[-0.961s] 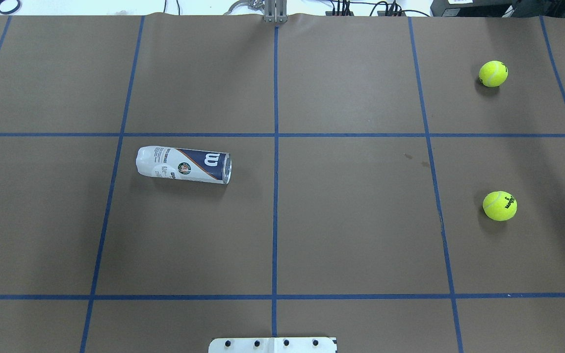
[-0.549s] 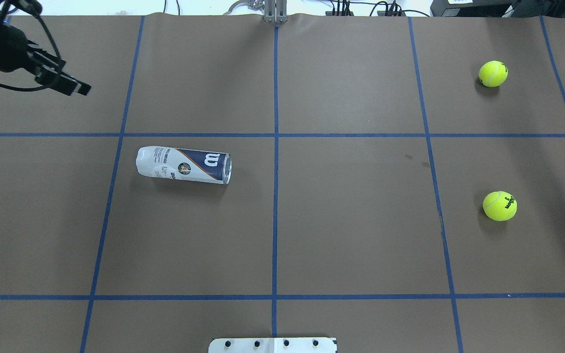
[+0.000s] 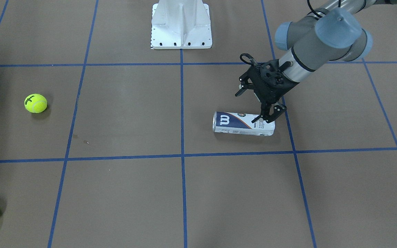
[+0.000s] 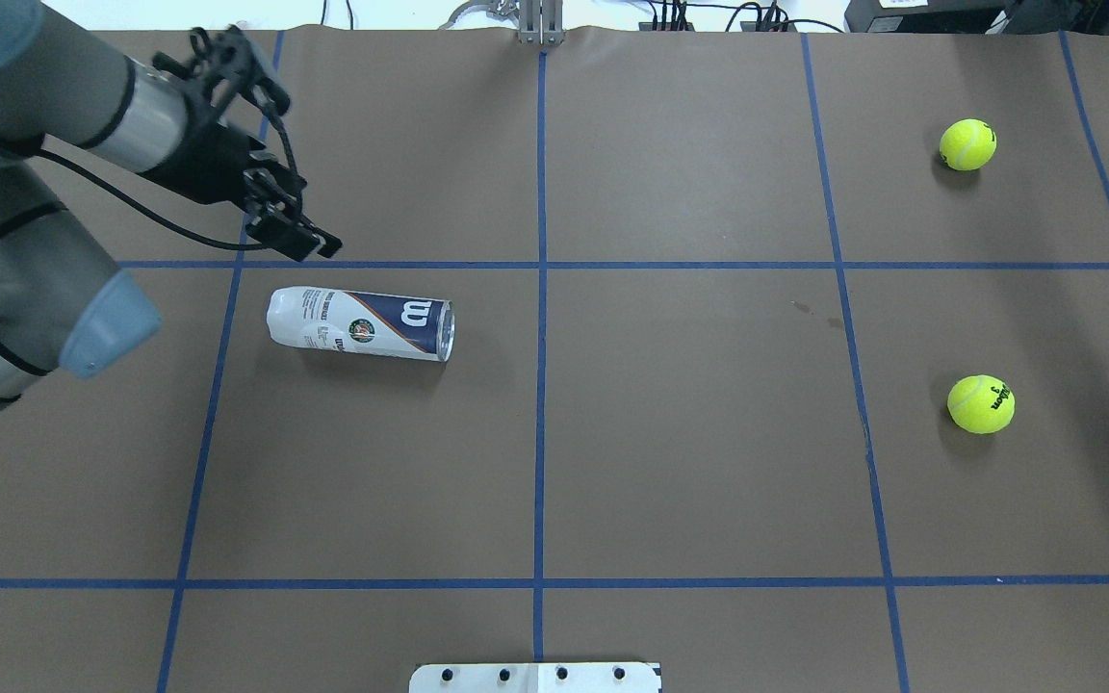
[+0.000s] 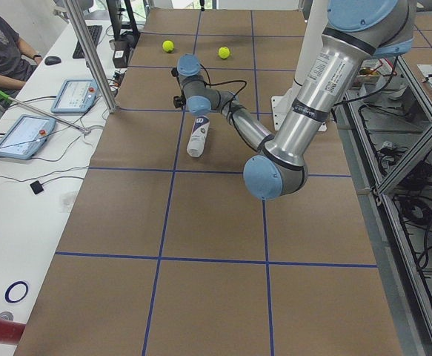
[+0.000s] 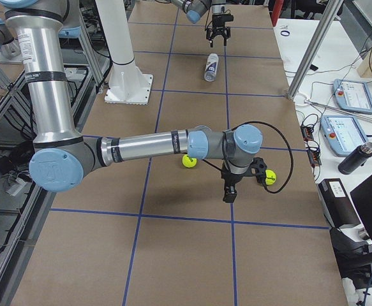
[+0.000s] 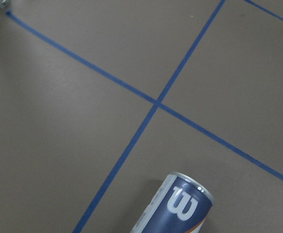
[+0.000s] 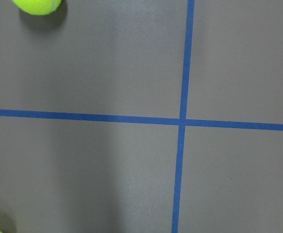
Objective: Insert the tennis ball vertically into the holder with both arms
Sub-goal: 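Move the left gripper down onto the white can lying on its side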
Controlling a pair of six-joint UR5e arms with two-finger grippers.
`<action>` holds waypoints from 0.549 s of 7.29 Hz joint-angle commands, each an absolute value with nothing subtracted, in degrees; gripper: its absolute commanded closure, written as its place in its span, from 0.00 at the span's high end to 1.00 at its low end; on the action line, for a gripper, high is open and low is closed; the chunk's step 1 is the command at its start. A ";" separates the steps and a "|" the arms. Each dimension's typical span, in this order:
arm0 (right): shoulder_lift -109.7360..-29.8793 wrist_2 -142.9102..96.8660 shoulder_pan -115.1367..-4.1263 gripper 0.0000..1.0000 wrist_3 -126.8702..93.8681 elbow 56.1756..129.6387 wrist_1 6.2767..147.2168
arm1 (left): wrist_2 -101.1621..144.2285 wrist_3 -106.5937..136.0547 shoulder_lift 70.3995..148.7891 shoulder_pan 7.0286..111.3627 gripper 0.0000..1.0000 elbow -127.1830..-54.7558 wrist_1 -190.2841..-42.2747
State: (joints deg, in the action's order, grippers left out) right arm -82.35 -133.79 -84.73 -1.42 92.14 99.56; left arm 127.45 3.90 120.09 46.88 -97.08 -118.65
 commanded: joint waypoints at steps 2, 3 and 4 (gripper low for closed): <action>-82.53 -134.65 -84.64 0.99 -1.32 91.93 99.58 | 115.87 -6.72 124.44 40.36 0.99 -95.10 -114.11; -82.53 -134.65 -84.55 0.99 -1.32 91.93 99.58 | 113.40 -12.16 124.45 38.69 0.99 -95.10 -110.78; -82.70 -134.65 -84.46 0.99 -1.23 91.93 99.58 | 113.03 -14.57 125.06 37.02 0.98 -94.92 -108.48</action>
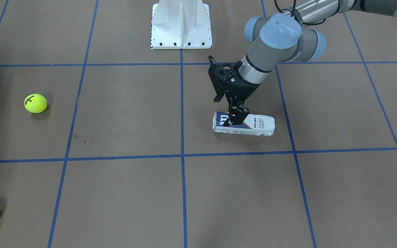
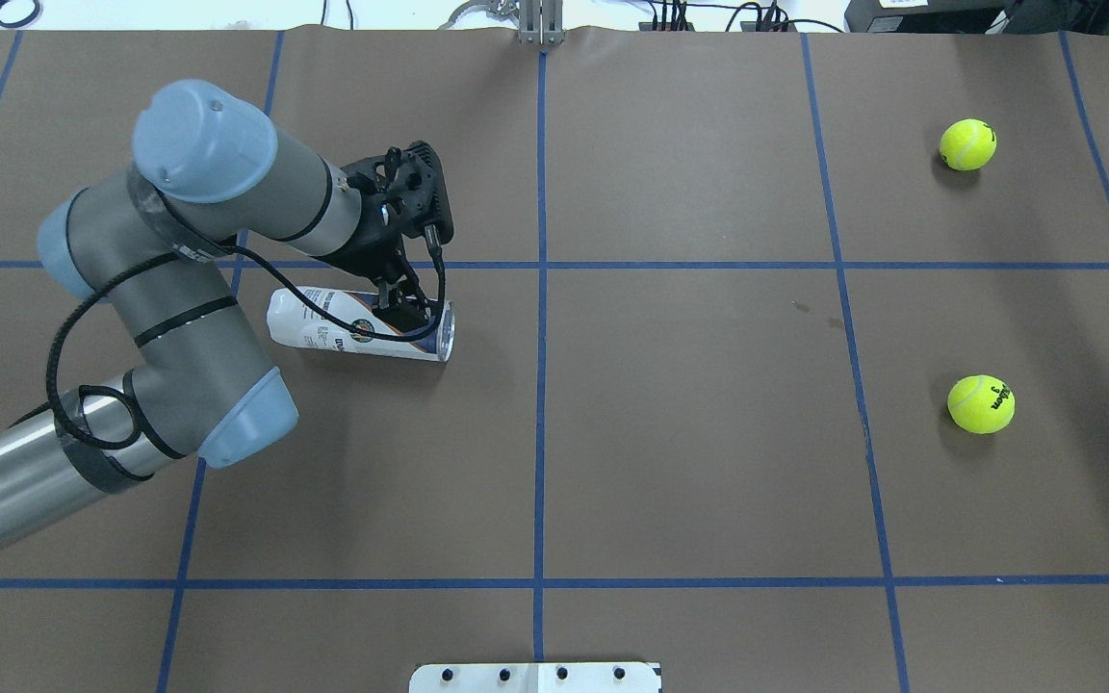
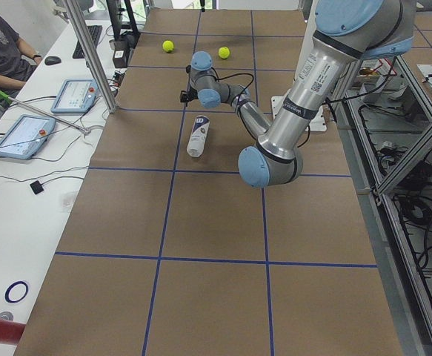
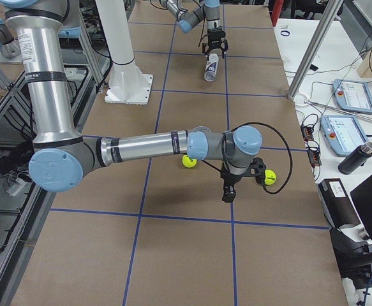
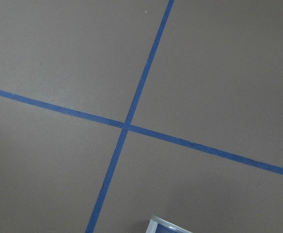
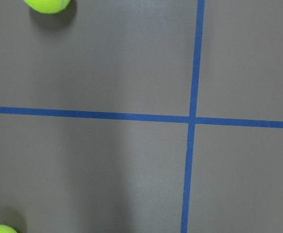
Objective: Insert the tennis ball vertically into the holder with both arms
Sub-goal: 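Move the left gripper down onto the white can lying on its side, then grasp the white can with the left gripper and lift it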
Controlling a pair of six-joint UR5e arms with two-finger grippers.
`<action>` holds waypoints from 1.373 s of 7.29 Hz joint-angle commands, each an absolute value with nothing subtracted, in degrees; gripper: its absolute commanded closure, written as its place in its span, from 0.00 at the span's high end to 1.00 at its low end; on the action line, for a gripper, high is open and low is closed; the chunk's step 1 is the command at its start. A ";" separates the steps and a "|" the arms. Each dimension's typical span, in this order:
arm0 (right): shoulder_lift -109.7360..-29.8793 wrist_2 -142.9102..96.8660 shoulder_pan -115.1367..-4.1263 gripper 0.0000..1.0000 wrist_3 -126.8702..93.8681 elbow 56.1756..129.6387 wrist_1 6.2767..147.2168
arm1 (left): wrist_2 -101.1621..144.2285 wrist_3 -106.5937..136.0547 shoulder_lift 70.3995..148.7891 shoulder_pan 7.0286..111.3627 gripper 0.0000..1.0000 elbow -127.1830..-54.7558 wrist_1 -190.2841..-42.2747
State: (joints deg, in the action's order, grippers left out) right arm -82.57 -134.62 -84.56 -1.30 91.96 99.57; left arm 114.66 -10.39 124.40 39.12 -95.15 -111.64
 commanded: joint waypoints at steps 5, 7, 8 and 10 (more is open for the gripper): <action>-82.88 -134.56 -84.38 0.99 -1.32 91.85 99.58 | 105.47 -21.92 129.08 32.79 0.98 -94.40 -98.50; -83.14 -134.65 -84.38 0.99 -1.41 91.85 99.58 | 101.46 -26.60 129.46 31.39 0.97 -94.22 -95.80; -83.14 -134.65 -84.38 0.99 -1.41 91.85 99.58 | 98.73 -27.33 129.46 29.90 0.97 -93.35 -94.93; -83.23 -134.65 -84.38 0.99 -1.41 91.85 99.58 | 98.53 -27.42 129.64 29.62 0.97 -93.08 -94.22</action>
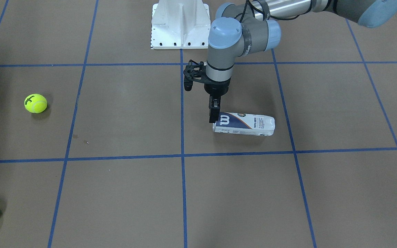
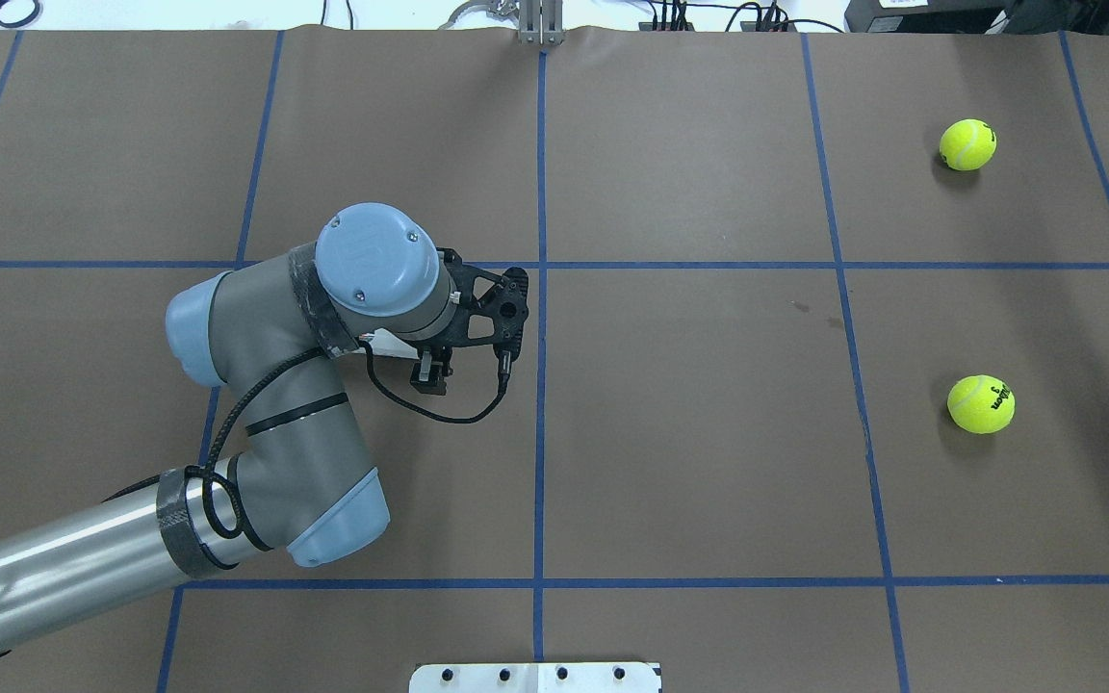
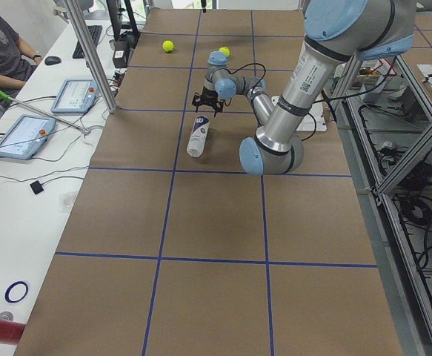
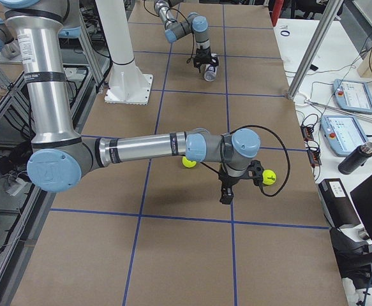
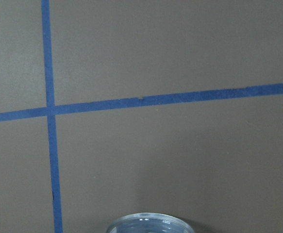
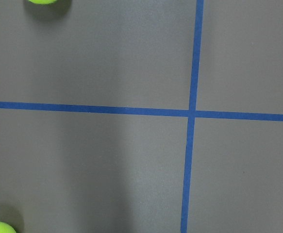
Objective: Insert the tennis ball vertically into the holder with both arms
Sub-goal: 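Grasp the white can with the left gripper and lift it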
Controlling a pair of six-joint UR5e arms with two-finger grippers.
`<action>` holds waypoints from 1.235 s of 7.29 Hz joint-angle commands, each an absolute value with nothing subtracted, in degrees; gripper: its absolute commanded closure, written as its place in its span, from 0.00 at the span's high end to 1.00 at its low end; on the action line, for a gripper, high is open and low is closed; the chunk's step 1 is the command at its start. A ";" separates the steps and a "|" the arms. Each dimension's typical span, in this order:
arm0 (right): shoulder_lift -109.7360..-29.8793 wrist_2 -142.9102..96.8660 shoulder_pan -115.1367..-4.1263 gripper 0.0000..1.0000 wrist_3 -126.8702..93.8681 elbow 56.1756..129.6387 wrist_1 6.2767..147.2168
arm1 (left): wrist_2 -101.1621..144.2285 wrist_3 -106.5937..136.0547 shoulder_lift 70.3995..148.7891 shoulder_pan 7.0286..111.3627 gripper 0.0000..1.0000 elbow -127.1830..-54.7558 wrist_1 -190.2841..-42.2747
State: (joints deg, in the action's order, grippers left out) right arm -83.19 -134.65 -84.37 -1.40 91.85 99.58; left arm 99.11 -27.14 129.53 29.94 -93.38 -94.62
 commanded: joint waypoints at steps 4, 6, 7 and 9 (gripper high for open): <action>-83.23 -134.65 -84.38 0.99 -1.41 91.76 99.58 | 98.26 -28.65 129.81 29.62 0.97 -91.23 -94.83; -83.32 -134.65 -84.38 0.99 -1.41 91.84 99.58 | 98.26 -28.65 129.81 29.62 0.97 -90.10 -95.27; -83.23 -134.56 -84.38 0.99 -1.41 91.76 99.58 | 98.26 -28.65 129.81 29.62 0.97 -89.30 -96.49; -83.23 -134.56 -84.38 0.99 -1.41 91.76 99.58 | 98.26 -28.65 129.90 29.62 0.97 -87.98 -97.82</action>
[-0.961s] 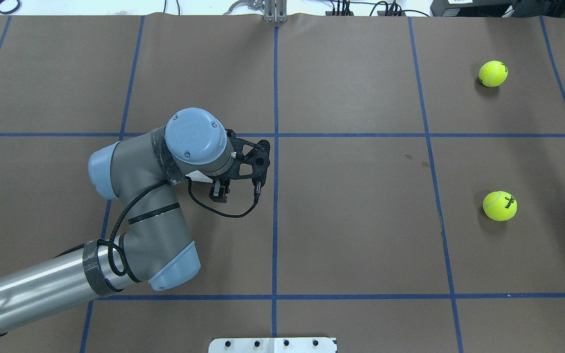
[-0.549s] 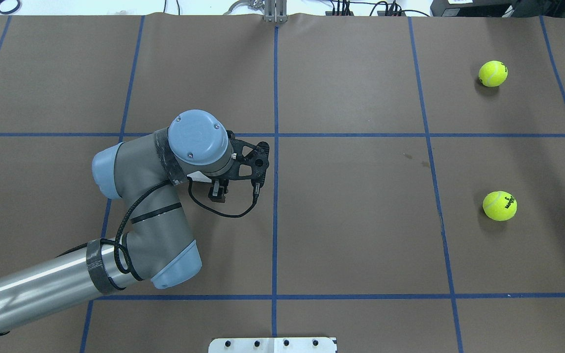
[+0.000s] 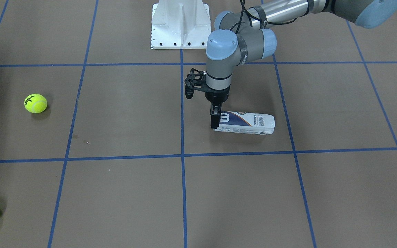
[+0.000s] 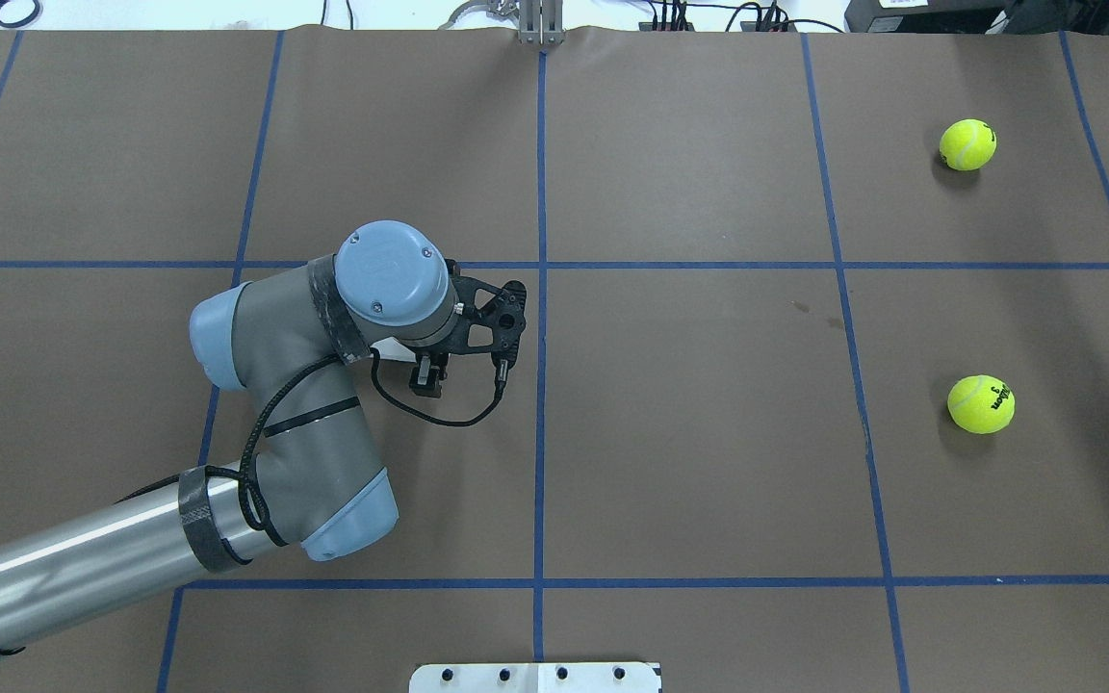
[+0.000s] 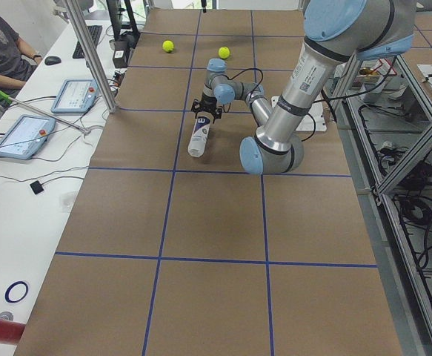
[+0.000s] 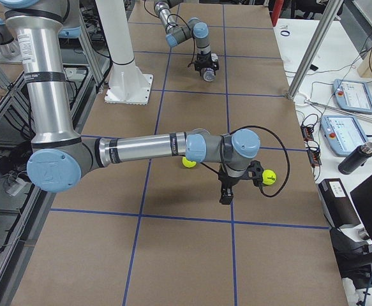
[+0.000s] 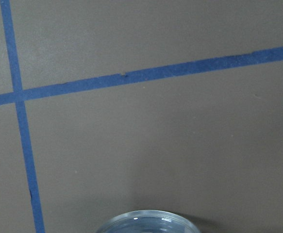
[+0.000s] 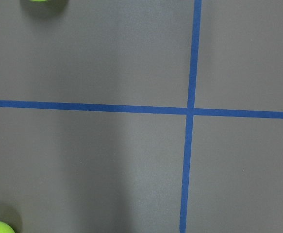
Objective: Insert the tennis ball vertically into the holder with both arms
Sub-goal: 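Grasp the white can with the left gripper and lift it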
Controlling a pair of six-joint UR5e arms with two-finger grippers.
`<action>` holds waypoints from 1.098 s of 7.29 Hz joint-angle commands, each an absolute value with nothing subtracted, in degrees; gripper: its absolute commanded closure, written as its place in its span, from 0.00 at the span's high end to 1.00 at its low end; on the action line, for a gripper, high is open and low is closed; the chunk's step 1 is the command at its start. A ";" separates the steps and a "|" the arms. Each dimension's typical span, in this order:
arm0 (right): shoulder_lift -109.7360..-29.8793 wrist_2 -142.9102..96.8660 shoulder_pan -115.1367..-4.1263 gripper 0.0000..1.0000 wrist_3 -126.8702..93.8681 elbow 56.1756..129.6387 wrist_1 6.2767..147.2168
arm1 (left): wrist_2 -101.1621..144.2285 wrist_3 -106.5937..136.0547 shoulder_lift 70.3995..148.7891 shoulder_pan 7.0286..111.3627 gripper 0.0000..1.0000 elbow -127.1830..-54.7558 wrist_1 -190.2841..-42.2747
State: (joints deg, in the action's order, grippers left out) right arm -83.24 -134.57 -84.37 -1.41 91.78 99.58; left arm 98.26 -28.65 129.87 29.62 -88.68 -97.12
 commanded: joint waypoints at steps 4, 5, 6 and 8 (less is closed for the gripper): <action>-83.23 -134.56 -84.29 0.99 -1.41 91.76 99.49 | 97.03 -28.65 129.99 29.62 0.88 -86.57 -99.40; -83.23 -134.56 -84.29 0.99 -1.41 91.76 99.58 | 97.03 -28.48 130.34 29.62 0.83 -86.49 -99.32; -83.23 -134.56 -84.20 0.99 -1.41 91.76 99.49 | 97.03 -28.56 130.43 29.71 0.76 -86.57 -99.49; -83.23 -134.56 -84.20 0.99 -1.49 92.02 99.49 | 96.94 -28.13 131.39 30.67 0.69 -86.83 -103.24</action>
State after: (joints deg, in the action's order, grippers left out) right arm -83.23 -134.56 -84.22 -1.42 91.85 99.50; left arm 97.01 -28.47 130.80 30.02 -86.67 -100.70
